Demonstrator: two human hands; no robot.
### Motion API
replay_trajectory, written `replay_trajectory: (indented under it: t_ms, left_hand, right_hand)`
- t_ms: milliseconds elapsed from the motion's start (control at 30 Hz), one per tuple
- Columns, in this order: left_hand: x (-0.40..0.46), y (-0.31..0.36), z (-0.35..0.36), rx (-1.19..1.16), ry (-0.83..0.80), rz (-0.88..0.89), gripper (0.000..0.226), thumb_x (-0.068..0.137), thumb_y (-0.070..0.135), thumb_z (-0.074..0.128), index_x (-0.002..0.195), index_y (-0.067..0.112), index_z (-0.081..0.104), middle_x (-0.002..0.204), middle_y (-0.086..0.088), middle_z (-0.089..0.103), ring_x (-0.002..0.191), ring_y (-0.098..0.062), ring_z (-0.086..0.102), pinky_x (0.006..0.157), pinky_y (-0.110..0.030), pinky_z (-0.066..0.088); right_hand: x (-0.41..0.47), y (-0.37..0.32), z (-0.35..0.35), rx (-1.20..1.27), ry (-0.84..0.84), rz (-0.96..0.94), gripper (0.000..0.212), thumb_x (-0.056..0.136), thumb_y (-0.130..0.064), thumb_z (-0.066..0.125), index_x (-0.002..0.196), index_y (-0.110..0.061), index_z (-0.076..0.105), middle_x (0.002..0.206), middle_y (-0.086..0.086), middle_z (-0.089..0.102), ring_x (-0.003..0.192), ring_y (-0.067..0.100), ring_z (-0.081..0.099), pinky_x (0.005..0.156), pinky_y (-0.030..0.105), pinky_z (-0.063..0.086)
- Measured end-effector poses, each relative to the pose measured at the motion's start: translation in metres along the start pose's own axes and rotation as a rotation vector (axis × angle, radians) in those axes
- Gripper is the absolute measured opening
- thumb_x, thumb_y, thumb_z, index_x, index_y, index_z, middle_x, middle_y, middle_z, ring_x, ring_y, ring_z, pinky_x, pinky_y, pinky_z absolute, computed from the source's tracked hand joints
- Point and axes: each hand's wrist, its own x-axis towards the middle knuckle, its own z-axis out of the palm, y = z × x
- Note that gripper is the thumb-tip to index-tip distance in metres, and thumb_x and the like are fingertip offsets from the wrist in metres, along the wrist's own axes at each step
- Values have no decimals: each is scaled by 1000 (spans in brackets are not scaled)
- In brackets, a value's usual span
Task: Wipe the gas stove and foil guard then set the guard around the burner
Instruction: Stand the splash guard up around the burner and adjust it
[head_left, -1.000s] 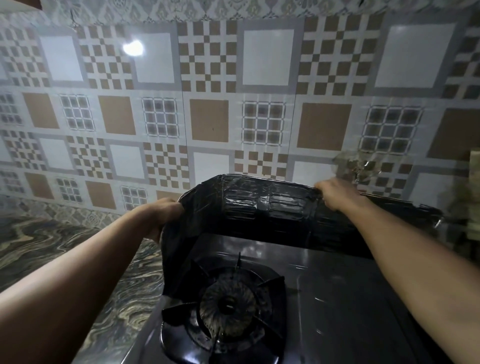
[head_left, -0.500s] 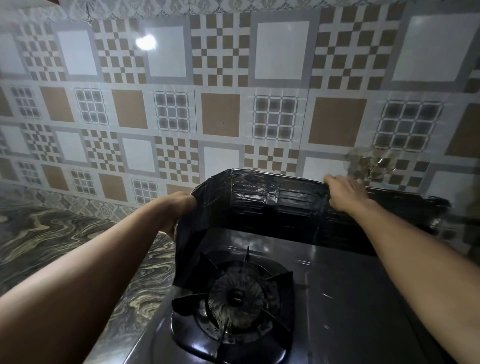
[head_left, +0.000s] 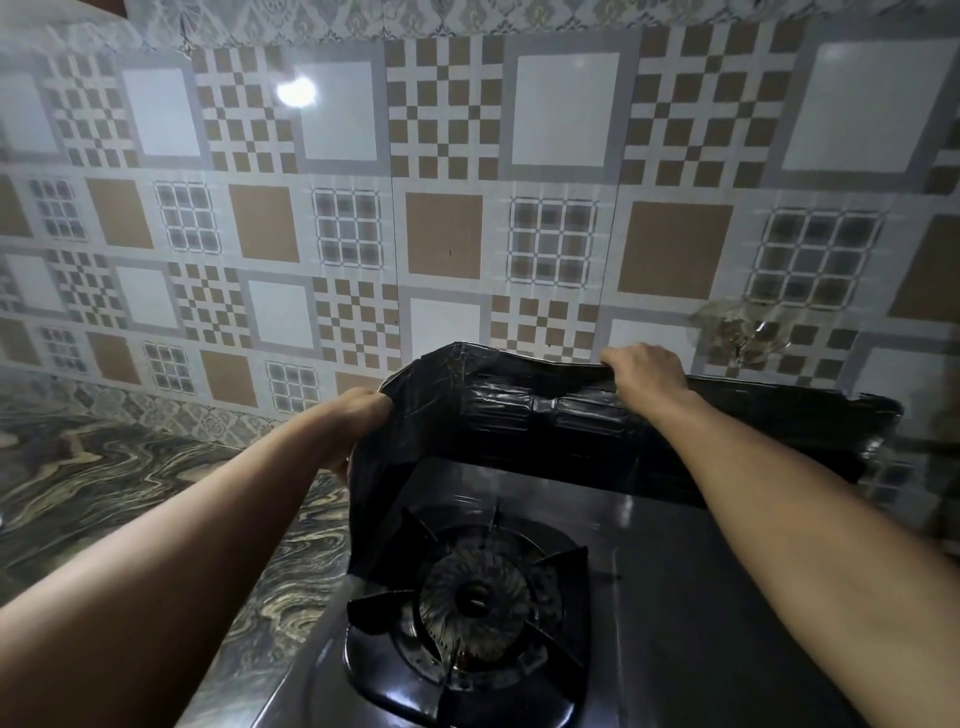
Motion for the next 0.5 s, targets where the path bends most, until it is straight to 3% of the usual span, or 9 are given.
replay_trajectory:
  t_ms: [100, 200, 333, 433, 500]
  left_hand:
    - [0, -1, 0, -5, 1, 1, 19, 93, 10, 41, 91, -1, 57, 85, -21, 63, 87, -41, 64, 87, -65, 50]
    - [3, -4, -1, -28, -12, 6, 22, 91, 12, 44, 93, -3, 59, 82, -21, 65, 75, -36, 65, 86, -64, 50]
    - [7, -7, -3, -56, -41, -12, 34, 89, 27, 50, 104, -1, 61, 96, -24, 69, 89, -42, 68, 86, -66, 50]
    - [11, -9, -6, -68, -35, -3, 41, 86, 35, 53, 107, 1, 62, 100, -24, 70, 89, -41, 69, 86, -59, 53]
    - [10, -10, -8, -84, -16, 19, 35, 89, 28, 51, 103, -1, 63, 101, -25, 69, 91, -41, 68, 88, -55, 54]
  right_hand:
    - [1, -1, -1, -14, 9, 24, 31, 87, 3, 45, 106, -14, 63, 101, 15, 65, 91, 34, 61, 66, 32, 37]
    - [2, -5, 0, 11, -45, 48, 37, 88, 4, 41, 116, -13, 58, 111, 18, 63, 100, 36, 59, 73, 36, 38]
    - [7, -15, 0, 77, -22, 15, 44, 90, 4, 43, 129, -16, 51, 114, 15, 63, 103, 34, 57, 87, 41, 41]
    - [11, -27, -2, 132, -34, -4, 50, 88, 7, 45, 132, -17, 50, 113, 15, 63, 101, 34, 58, 85, 39, 42]
    - [12, -34, -4, 160, -49, -4, 50, 88, 8, 45, 131, -16, 51, 115, 16, 63, 102, 35, 59, 81, 38, 43]
